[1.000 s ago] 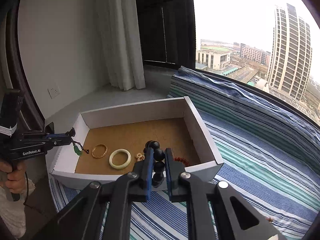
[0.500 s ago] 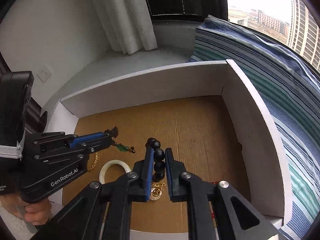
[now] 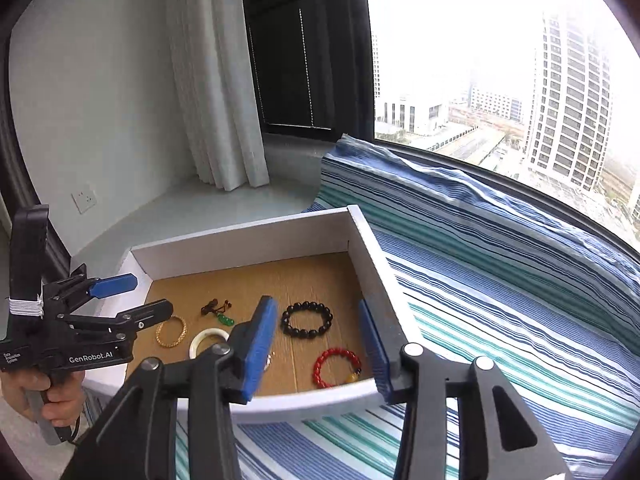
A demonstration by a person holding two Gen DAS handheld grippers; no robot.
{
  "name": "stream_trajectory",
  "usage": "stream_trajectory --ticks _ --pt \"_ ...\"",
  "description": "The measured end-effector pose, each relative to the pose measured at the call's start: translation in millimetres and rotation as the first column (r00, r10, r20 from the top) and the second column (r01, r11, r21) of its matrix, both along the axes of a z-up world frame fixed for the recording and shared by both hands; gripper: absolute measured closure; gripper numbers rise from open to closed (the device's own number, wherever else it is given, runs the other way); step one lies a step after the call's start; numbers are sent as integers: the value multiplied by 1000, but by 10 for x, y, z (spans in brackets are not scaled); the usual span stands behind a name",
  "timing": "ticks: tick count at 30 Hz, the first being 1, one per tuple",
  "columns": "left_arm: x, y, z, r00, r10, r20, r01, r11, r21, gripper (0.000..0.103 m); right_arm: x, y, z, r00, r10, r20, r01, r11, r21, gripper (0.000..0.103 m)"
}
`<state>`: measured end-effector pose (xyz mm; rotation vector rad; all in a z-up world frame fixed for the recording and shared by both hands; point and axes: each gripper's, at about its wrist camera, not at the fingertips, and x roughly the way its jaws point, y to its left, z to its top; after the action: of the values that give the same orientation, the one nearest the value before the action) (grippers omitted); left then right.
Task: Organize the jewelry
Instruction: 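Carry the pendant and black bracelet into the white box and open both grippers, then move both tools back over the remaining jewelry on the bed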
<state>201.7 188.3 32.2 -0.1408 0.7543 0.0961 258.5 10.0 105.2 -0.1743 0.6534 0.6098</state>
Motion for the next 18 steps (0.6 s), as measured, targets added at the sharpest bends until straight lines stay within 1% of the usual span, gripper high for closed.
stream_trajectory --ticks 1,2,3,5,7,9,10,12,15,16,18 --pt "-113 -167 -43 1000 -31 3 31 1000 -3 10 -149 -190 43 1000 -21 10 21 1000 5 52" --pt "-197 -335 -102 998 -60 0 60 998 -8 10 -315 -390 65 999 -45 20 45 999 8 48" --pt "-300 -498 -188 996 -90 -9 90 996 -13 10 -476 -587 68 997 -71 31 71 997 11 46" --pt "-478 -809 -409 990 -134 -38 133 991 -21 10 -801 -990 -9 988 -142 53 142 990 2 45" --pt "-637 -1099 -669 983 -169 -77 166 985 -40 10 -1121 -1368 -200 971 -228 74 231 973 -32 45" --pt "-772 -1364 -932 968 -218 -129 209 975 -78 10 -1413 -1698 -474 944 -321 80 326 943 -70 45" --pt "-827 -1483 -1050 961 -234 -149 223 971 -91 10 -1553 -1839 -636 931 -359 68 364 928 -86 45" --pt "-929 -1709 -1244 945 -264 -192 253 964 -81 10 -1822 -2076 -967 901 -432 30 433 895 -111 45" --pt "-1092 -2016 -1413 921 -305 -244 297 952 -68 10 -2154 -2286 -1403 862 -506 -39 496 856 -142 45" --pt "-1108 -2089 -1454 912 -319 -258 311 948 -69 10 -2258 -2341 -1520 853 -518 -59 505 849 -153 45" --pt "-1144 -2221 -1497 900 -339 -273 337 940 -58 10 -2375 -2403 -1696 850 -514 -119 495 855 -156 45"
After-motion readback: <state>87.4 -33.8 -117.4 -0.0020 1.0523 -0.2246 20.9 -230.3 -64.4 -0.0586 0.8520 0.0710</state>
